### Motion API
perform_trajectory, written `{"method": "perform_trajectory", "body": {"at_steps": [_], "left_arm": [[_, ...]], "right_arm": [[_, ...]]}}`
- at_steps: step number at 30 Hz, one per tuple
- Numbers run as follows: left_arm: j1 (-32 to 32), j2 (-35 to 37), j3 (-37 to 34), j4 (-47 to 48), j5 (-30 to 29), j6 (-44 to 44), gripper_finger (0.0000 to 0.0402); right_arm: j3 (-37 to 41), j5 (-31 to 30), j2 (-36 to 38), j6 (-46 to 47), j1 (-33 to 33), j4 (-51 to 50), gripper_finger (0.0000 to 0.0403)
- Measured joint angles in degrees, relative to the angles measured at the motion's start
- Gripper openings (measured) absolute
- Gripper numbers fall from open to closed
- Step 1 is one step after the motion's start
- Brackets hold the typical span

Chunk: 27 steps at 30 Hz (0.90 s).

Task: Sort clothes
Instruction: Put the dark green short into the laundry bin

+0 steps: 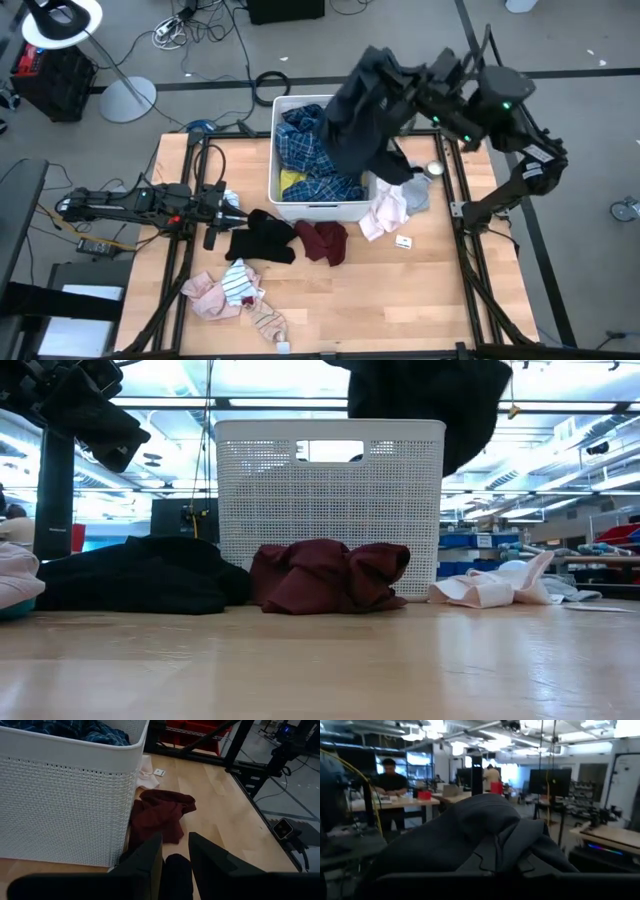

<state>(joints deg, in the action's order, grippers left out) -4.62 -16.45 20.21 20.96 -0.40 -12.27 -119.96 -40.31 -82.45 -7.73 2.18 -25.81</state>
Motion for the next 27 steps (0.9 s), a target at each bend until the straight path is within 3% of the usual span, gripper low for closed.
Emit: {"method": "perform_trajectory", "body": {"at_steps": [10, 17, 21, 27], "left_arm": [[0.0, 0.0, 0.0, 0.5, 0.0, 0.0, 0.0102], [0.0, 0.0, 0.0, 0.4, 0.0, 0.0, 0.0102], [0.0, 0.0, 0.0, 0.5, 0.0, 0.0, 0.0102], [0.0, 0.0, 0.0, 0.4, 0.0, 0.0, 0.0102]], "right_arm": [[0.0, 18.1, -3.9, 0.6, -11.1, 12.0, 0.0003], [0.0, 25.4, -6.5, 0.8, -14.3, 19.8, 0.0003], [-0.1, 25.3, -7.1, 1.5, -14.9, 13.1, 0.0003], [0.0, 20.7, -10.8, 7.3, -15.1, -6.7, 0.0004]]}}
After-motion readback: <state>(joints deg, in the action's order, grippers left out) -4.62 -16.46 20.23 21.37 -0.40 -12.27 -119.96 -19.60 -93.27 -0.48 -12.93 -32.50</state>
